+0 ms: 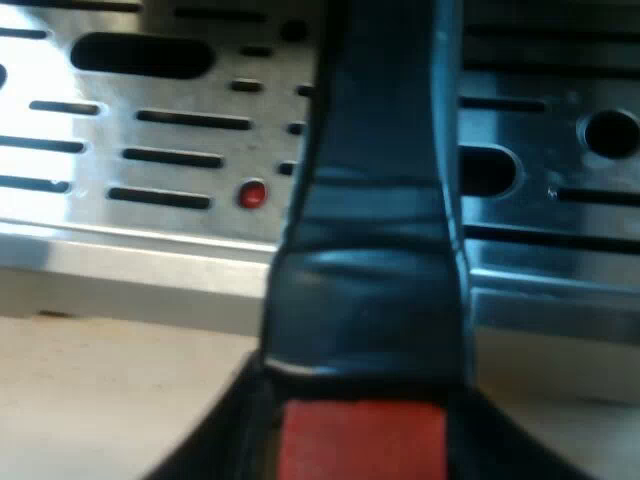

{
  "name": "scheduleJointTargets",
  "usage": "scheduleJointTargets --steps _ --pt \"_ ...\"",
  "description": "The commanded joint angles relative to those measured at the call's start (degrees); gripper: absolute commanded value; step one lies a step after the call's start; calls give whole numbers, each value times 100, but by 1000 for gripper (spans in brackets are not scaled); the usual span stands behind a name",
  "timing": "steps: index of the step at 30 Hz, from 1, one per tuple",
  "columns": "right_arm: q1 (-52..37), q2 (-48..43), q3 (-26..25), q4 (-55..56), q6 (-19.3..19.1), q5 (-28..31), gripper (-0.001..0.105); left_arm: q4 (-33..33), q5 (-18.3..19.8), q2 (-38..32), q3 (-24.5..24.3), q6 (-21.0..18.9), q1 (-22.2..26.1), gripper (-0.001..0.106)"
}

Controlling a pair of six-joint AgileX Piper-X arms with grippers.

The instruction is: Grind coffee beans and then tamp

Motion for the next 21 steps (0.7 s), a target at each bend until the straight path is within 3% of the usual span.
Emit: scheduleJointTargets --steps 1,21 --pt "64 3 -39 -85 -133 -93 0 -71 37 4 -16 -72 -42 73" --pt "420 -280 -29 -252 -88 157 0 -207 37 4 -16 -72 -42 73"
